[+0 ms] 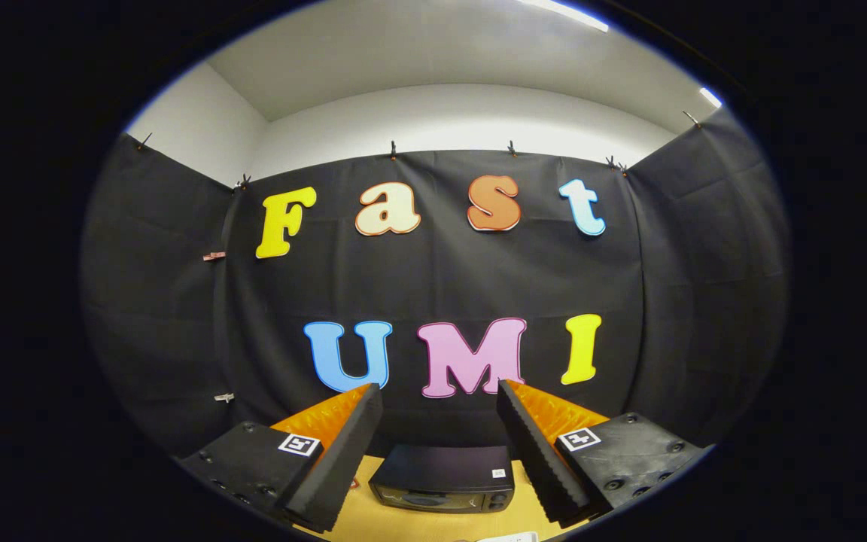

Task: Open the toaster oven, put the food inside, and close the toaster oven door.

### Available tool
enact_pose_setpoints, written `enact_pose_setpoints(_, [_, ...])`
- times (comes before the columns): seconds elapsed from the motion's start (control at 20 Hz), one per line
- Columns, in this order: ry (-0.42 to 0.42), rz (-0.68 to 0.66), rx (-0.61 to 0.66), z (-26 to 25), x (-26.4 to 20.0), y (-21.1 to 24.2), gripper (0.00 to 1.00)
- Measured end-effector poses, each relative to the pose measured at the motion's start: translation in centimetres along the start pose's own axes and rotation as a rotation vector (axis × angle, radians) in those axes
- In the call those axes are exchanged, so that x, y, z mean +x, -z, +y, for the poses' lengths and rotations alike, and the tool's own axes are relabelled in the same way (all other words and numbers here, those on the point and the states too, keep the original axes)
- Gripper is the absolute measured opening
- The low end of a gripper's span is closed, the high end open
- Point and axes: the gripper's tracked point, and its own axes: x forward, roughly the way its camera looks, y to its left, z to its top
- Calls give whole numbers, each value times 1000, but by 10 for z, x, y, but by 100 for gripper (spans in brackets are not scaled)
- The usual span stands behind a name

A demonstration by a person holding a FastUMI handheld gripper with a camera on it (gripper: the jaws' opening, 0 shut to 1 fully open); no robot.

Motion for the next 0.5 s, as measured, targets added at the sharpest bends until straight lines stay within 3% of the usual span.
enact_pose_setpoints(0.2, [-31, 25, 29, 14, 27, 38, 99])
enact_pose_setpoints(0.5, [-7, 96, 10, 8, 65, 107, 99])
